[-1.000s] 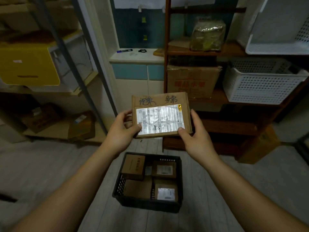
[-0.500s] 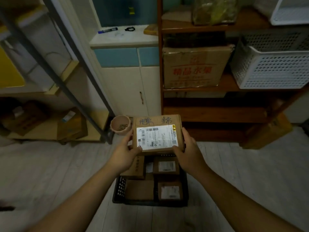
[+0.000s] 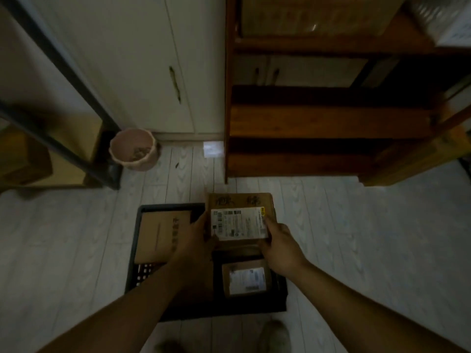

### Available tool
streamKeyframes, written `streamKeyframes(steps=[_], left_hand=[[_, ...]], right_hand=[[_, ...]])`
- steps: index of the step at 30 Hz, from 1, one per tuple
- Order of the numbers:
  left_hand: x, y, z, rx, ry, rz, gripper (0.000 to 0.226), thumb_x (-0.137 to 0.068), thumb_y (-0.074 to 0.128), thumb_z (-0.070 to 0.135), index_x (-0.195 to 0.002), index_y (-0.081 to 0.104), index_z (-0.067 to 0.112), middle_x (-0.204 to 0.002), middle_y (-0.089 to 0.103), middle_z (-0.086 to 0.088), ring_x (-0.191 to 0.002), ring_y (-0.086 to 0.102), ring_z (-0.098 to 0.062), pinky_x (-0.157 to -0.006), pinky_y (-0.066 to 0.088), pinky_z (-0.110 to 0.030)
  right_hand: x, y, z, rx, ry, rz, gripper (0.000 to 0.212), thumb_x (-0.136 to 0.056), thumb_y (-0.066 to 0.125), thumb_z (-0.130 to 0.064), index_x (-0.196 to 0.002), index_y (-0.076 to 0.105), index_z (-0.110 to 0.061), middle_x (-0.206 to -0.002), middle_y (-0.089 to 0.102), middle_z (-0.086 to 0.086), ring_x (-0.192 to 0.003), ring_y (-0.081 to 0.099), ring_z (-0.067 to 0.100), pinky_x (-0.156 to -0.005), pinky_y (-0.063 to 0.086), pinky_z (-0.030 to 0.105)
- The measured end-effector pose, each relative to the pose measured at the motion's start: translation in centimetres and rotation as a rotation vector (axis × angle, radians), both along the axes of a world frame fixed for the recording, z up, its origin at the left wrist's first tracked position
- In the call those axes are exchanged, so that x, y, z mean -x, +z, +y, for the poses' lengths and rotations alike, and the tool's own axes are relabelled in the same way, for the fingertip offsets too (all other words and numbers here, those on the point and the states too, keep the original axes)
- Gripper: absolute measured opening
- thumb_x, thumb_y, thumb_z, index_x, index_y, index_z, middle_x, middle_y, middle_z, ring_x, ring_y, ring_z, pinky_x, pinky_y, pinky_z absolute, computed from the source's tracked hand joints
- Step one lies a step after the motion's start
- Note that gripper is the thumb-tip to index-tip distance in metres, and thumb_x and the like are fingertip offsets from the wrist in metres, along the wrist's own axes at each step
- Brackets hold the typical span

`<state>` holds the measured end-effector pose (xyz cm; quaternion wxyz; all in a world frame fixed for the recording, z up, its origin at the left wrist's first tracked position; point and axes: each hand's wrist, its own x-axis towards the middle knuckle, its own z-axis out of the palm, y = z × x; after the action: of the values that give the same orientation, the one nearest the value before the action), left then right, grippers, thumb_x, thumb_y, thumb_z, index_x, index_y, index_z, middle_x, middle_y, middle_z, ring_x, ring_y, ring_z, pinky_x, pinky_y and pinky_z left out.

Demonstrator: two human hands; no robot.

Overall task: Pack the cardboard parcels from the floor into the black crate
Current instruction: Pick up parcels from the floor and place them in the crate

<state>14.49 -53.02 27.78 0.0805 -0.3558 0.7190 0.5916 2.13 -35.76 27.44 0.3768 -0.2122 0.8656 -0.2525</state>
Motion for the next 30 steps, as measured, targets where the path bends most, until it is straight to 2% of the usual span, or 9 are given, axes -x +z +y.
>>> streamKeyframes(steps=[3,7,11,15,17,20,23,25,30], left_hand=[[0.7,-7.3,-0.1,0.054,-0.081,-0.059,0.054,-0.082,0.065,0.036,-0.128,0.041,0.049,-0.124,0.057,0.01,-0.114,0.057,-0.014,-0.089,0.054,-0.04],[1.9,-15.1,0.5,0.024,-0.067,-0.152,0.049,-0.091,0.058,0.023,-0.137,0.041,0.028,-0.137,0.048,0.0,-0.126,0.048,-0.023,-0.103,0.045,-0.045],[2.7,-20.2,0.3,0.044,-0.099,-0.226,0.061,-0.087,0.061,0.042,-0.141,0.038,0.023,-0.144,0.041,-0.003,-0.132,0.041,-0.024,-0.109,0.037,-0.046],[4.0,-21.5,0.3,0.138,-0.188,-0.295,0.074,-0.088,0.061,0.016,-0.149,0.018,0.02,-0.145,0.034,-0.006,-0.132,0.04,-0.025,-0.108,0.038,-0.037],[4.3,-22.0,0.2,0.186,-0.248,-0.3,0.077,-0.089,0.059,0.014,-0.15,0.012,0.025,-0.145,0.033,-0.004,-0.132,0.04,-0.025,-0.107,0.04,-0.039],[4.6,-22.7,0.4,0.28,-0.351,-0.259,0.078,-0.09,0.057,0.021,-0.15,0.007,0.027,-0.149,0.027,-0.006,-0.133,0.039,-0.025,-0.105,0.042,-0.043],[4.5,-22.7,0.1,0.435,-0.469,-0.266,0.079,-0.09,0.057,0.029,-0.15,0.006,0.027,-0.158,-0.002,-0.001,-0.143,0.017,-0.027,-0.112,0.033,-0.045],[4.6,-22.4,-0.4,0.543,-0.541,-0.262,0.078,-0.089,0.058,0.033,-0.15,0.009,0.027,-0.157,-0.016,0.004,-0.145,0.005,-0.024,-0.115,0.027,-0.045],[5.3,-21.6,-1.1,0.577,-0.655,-0.304,0.077,-0.087,0.059,0.034,-0.149,0.013,0.027,-0.157,-0.015,0.006,-0.145,0.012,-0.022,-0.112,0.032,-0.045]], right_hand=[[0.9,-6.7,-0.2,-0.082,0.03,-0.023,0.066,-0.096,0.047,-0.022,-0.151,0.013,-0.036,-0.14,0.036,0.01,-0.119,0.05,0.025,-0.105,0.042,0.034],[2.0,-14.5,-0.5,-0.116,0.057,-0.086,0.07,-0.088,0.043,-0.037,-0.149,0.008,-0.043,-0.145,0.037,0.005,-0.119,0.05,0.027,-0.102,0.045,0.044],[2.9,-19.2,-0.5,-0.157,0.082,-0.102,0.068,-0.093,0.043,-0.035,-0.149,0.006,-0.041,-0.141,0.036,0.008,-0.116,0.05,0.029,-0.1,0.046,0.043],[3.5,-21.4,-0.5,-0.171,0.109,-0.073,0.081,-0.091,0.053,-0.03,-0.151,-0.002,-0.038,-0.142,0.032,0.012,-0.119,0.047,0.03,-0.102,0.045,0.042],[4.0,-21.4,-0.9,-0.171,0.099,-0.004,0.082,-0.091,0.054,-0.028,-0.152,-0.001,-0.032,-0.144,0.025,0.01,-0.124,0.041,0.031,-0.105,0.041,0.042],[5.6,-21.1,-1.7,-0.192,0.173,0.228,0.082,-0.088,0.053,-0.039,-0.151,0.002,-0.026,-0.157,0.004,0.009,-0.144,0.01,0.032,-0.118,0.018,0.044],[7.7,-21.1,-2.9,-0.21,0.235,0.279,0.084,-0.091,0.048,-0.049,-0.151,-0.007,-0.03,-0.158,-0.02,0.004,-0.146,-0.016,0.025,-0.12,-0.001,0.043],[9.0,-21.6,-3.8,-0.229,0.29,0.302,0.081,-0.093,0.042,-0.053,-0.151,-0.009,-0.03,-0.158,-0.021,0.005,-0.146,-0.017,0.024,-0.119,-0.002,0.043],[9.8,-23.1,-4.4,-0.275,0.35,0.346,0.083,-0.092,0.036,-0.06,-0.152,-0.006,-0.022,-0.161,-0.009,0.009,-0.147,-0.011,0.026,-0.119,0.0,0.043]])
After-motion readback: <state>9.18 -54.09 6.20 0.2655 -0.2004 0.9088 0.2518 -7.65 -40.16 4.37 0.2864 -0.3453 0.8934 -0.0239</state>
